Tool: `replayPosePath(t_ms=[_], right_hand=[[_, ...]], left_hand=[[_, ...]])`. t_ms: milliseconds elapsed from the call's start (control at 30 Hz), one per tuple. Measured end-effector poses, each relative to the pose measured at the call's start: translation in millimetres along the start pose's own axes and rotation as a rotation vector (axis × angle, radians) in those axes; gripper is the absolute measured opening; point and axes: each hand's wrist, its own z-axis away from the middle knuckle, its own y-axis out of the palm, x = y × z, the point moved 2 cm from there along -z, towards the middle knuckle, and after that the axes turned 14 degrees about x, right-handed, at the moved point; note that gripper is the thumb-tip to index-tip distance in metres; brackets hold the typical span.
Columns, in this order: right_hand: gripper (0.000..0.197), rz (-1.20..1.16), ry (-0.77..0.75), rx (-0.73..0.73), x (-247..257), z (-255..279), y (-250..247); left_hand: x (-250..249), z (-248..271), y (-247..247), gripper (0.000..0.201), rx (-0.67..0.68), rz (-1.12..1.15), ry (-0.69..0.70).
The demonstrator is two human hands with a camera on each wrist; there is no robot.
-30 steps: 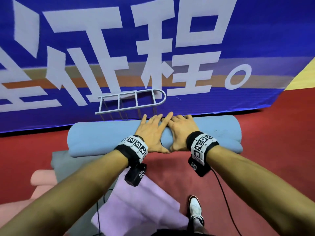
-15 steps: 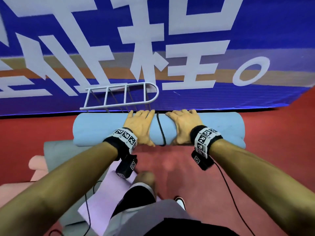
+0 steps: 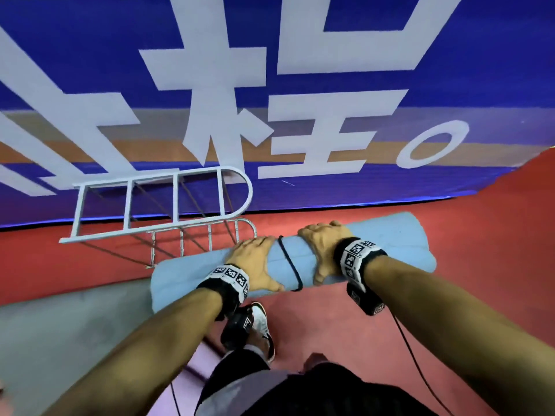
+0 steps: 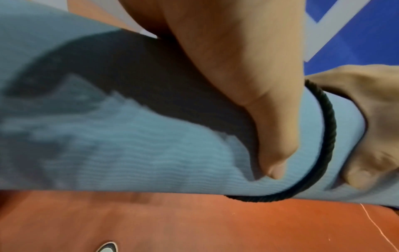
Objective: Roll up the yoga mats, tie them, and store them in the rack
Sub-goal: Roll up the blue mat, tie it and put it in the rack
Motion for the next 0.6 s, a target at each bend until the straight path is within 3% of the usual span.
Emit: replayPosePath(t_ms=[233,600], right_hand=[[0.120,-0.033,0.110,0.023,-82.9,-77.6,-4.3],[0.121,-0.092,0.199,-0.026,-241.0,-257.7,98.3]], left_hand=[[-7.2,-126.7,-11.4,0.126,0.006,0.011,0.021],[-20.5,-376.9,73.6,0.122,-0.041,-0.019,0.059]])
